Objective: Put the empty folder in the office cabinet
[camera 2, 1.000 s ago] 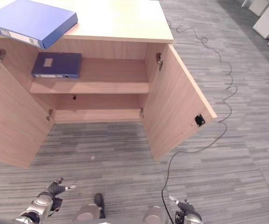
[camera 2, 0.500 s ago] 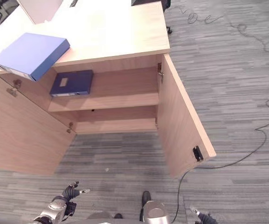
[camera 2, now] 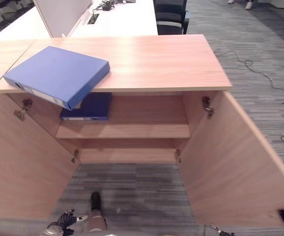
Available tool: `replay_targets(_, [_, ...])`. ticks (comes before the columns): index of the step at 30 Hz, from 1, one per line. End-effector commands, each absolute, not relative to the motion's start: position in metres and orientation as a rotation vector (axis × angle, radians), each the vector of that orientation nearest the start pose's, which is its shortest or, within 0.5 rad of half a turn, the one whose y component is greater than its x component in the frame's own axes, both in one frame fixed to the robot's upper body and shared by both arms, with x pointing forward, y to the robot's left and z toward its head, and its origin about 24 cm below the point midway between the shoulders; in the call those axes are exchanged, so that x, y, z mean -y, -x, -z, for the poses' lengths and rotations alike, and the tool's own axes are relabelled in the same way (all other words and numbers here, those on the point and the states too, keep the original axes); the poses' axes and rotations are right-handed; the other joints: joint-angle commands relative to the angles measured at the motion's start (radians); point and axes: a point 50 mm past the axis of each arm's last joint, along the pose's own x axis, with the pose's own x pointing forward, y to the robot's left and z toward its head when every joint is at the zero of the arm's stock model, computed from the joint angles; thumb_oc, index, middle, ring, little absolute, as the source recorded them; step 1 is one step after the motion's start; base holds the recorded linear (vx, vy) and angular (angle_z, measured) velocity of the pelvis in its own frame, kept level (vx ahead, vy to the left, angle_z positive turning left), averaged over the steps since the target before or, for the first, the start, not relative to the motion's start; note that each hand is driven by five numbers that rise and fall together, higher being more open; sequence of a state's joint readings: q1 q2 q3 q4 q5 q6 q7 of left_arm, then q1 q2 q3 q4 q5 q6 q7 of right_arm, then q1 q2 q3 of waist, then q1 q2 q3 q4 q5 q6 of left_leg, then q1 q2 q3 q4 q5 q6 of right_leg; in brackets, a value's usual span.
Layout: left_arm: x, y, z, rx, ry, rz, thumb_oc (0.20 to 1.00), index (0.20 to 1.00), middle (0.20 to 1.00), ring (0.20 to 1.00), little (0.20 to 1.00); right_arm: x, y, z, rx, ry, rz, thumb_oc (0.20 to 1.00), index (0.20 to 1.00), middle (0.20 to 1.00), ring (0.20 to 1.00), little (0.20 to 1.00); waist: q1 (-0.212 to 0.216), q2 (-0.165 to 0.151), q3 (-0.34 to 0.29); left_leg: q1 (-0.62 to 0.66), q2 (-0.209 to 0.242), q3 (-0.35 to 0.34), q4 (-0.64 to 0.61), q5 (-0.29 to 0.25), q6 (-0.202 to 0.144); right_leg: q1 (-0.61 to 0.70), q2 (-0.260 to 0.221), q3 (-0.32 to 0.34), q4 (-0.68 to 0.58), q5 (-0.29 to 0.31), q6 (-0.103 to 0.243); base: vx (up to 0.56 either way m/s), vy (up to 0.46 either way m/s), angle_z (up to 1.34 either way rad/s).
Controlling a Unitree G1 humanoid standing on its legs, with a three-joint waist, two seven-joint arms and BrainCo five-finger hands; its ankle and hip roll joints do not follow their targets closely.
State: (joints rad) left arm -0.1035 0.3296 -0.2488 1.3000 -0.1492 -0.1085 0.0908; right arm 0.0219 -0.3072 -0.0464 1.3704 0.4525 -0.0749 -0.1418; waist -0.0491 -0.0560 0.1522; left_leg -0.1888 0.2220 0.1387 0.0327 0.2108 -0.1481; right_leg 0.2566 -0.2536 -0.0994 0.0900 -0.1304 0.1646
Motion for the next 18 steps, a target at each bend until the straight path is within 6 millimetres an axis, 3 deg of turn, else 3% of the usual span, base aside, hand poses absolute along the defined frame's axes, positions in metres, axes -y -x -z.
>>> replay_targets(1, [-0.263, -0.147, 0.135, -1.002, -0.402, -0.117, 1.0, 1.0, 1.0, 1.0, 1.0, 0.299, -0.085, 0.143, -1.115, -0.024, 0.652, 1.0, 1.0, 1.0, 1.0, 1.0, -0.007, 0.018, 0.033, 0.019, 0.071, -0.015, 0.053, -0.075, -0.045, -0.131, -0.041, 0.047, 0.053, 0.066, 0.09, 0.08, 0.463, -0.33])
replay_targets(5, [-0.27, -0.157, 0.128, -0.968, -0.43, -0.115, 1.0, 1.0, 1.0, 1.0, 1.0, 0.279, -0.107, 0.145, -1.079, -0.035, 0.562, 1.0, 1.0, 1.0, 1.0, 1.0, -0.004, -0.002, 0.052, 0.052, 0.019, 0.052, 0.07, -0.142, 0.027, -0.252, -0.048, 0.068, 0.212, 0.213, 0.095, 0.08, 0.498, -0.32])
replay_targets(6, [-0.272, -0.155, 0.128, -0.974, -0.449, -0.107, 1.0, 1.0, 1.0, 1.0, 1.0, 0.275, -0.112, 0.145, -1.067, -0.038, 0.546, 1.0, 1.0, 1.0, 1.0, 1.0, -0.008, 0.005, 0.068, 0.094, 0.002, 0.077, 0.049, -0.158, 0.05, -0.296, -0.054, 0.027, 0.287, 0.261, 0.091, 0.06, 0.386, -0.54])
replay_targets(7, [-0.272, -0.156, 0.127, -0.973, -0.449, -0.107, 1.0, 1.0, 1.0, 1.0, 1.0, 0.275, -0.112, 0.144, -1.066, -0.039, 0.546, 1.0, 1.0, 1.0, 1.0, 1.0, -0.006, 0.007, 0.066, 0.091, 0.005, 0.078, 0.047, -0.155, 0.05, -0.299, -0.051, 0.028, 0.282, 0.266, 0.091, 0.06, 0.496, -0.32])
replay_targets(9, [-0.274, -0.147, 0.131, -1.013, -0.466, -0.086, 1.0, 1.0, 1.0, 1.0, 1.0, 0.274, -0.111, 0.145, -1.073, -0.015, 0.525, 1.0, 1.0, 1.0, 1.0, 1.0, -0.008, 0.024, 0.06, 0.166, -0.04, 0.13, -0.01, -0.182, 0.074, -0.323, -0.059, -0.14, 0.297, 0.243, 0.075, 0.16, 0.479, -0.46])
replay_targets(10, [-0.274, -0.146, 0.132, -1.019, -0.462, -0.091, 1.0, 1.0, 1.0, 1.0, 1.0, 0.275, -0.11, 0.145, -1.078, -0.017, 0.529, 1.0, 1.0, 1.0, 1.0, 1.0, -0.014, 0.026, 0.066, 0.19, -0.053, 0.131, -0.026, -0.185, 0.077, -0.34, -0.036, -0.149, 0.293, 0.215, 0.068, 0.32, 0.388, -0.81])
replay_targets(11, [-0.272, -0.148, 0.131, -1.012, -0.433, -0.106, 1.0, 1.0, 1.0, 1.0, 1.0, 0.277, -0.103, 0.147, -1.095, -0.029, 0.555, 1.0, 1.0, 1.0, 1.0, 1.0, -0.023, 0.029, 0.071, 0.212, -0.083, 0.123, -0.026, -0.197, 0.083, -0.359, 0.035, -0.186, 0.198, 0.162, 0.051, 0.25, 0.211, -0.73])
replay_targets(13, [-0.269, -0.147, 0.133, -1.014, -0.426, -0.1, 1.0, 1.0, 1.0, 1.0, 1.0, 0.279, -0.095, 0.148, -1.116, -0.027, 0.569, 1.0, 1.0, 1.0, 1.0, 1.0, -0.014, 0.029, 0.071, 0.223, -0.099, 0.132, -0.022, -0.212, 0.087, -0.329, 0.041, -0.251, 0.146, 0.132, 0.026, 0.1, 0.102, 0.18])
replay_targets(15, [-0.266, -0.147, 0.134, -1.01, -0.417, -0.101, 1.0, 1.0, 1.0, 1.0, 1.0, 0.28, -0.093, 0.148, -1.126, -0.013, 0.572, 1.0, 1.0, 1.0, 1.0, 1.0, -0.007, 0.029, 0.076, 0.237, -0.109, 0.142, -0.017, -0.222, 0.085, -0.305, 0.029, -0.281, 0.127, 0.124, 0.018, 0.03, -0.008, 0.4])
replay_targets(18, [-0.263, -0.145, 0.136, -1.008, -0.389, -0.115, 1.0, 1.0, 1.0, 1.0, 1.0, 0.283, -0.091, 0.147, -1.129, -0.002, 0.575, 1.0, 1.0, 1.0, 1.0, 1.0, -0.004, 0.031, 0.063, 0.241, -0.117, 0.149, -0.015, -0.221, 0.079, -0.264, 0.033, -0.26, 0.052, 0.129, 0.016, 0.04, -0.038, 0.18])
